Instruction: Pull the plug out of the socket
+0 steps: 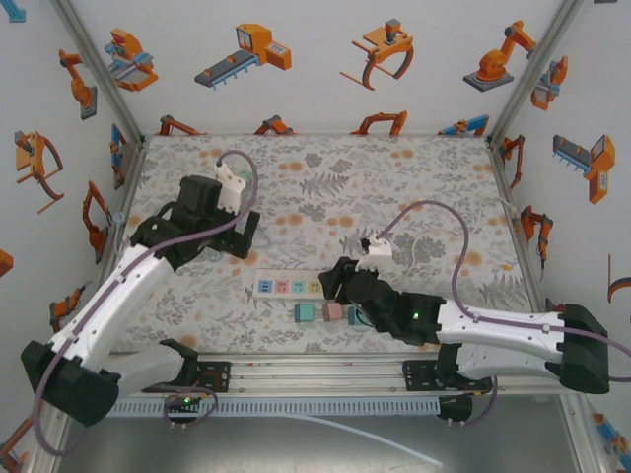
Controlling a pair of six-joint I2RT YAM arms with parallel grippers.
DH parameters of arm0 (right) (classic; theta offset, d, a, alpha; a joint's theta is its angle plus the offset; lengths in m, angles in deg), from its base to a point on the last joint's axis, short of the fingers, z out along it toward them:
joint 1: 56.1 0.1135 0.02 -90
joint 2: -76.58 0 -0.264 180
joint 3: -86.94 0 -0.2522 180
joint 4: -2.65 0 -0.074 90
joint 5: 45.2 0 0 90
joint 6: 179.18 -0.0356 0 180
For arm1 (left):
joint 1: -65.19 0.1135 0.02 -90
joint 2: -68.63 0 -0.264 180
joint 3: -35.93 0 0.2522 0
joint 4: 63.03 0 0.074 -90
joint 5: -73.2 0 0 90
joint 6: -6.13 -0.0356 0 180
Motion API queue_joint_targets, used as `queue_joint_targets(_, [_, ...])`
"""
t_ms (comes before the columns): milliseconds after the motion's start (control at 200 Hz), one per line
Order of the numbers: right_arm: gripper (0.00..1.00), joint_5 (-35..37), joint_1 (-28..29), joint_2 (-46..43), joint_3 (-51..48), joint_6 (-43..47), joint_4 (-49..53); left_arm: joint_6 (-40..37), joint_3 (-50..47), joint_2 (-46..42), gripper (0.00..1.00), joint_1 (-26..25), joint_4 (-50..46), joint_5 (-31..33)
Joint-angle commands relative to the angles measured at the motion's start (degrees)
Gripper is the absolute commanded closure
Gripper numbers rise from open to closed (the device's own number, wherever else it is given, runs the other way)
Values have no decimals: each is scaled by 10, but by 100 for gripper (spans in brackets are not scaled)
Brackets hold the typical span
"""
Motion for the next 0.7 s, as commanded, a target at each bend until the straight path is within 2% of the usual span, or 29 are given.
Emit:
queue_joint_targets(0, [47,87,4,-10,37,256,-43,22,44,65,3,36,61,24])
queue_joint_targets(35, [43,84,3,-7,43,311,-62,20,62,92,3,50,69,22])
queue_joint_targets(60, [34,81,3,-4,47,348,-77,18,72,112,3,59,75,18])
queue_joint_targets(95, [26,73,2,1,52,387,-92,16,90,141,3,74,82,11])
queue_joint_targets(205, [15,38,-10,18,69,446,-108,3,142,228,0,109,96,0])
queue_joint_targets(406, [9,-40,-40,32,79,424,-88,-51,185,343,5,138,139,-17])
queue_joint_targets(696, [9,-54,-46,-7,60,415,-66,-95,215,445,19,160,111,-64])
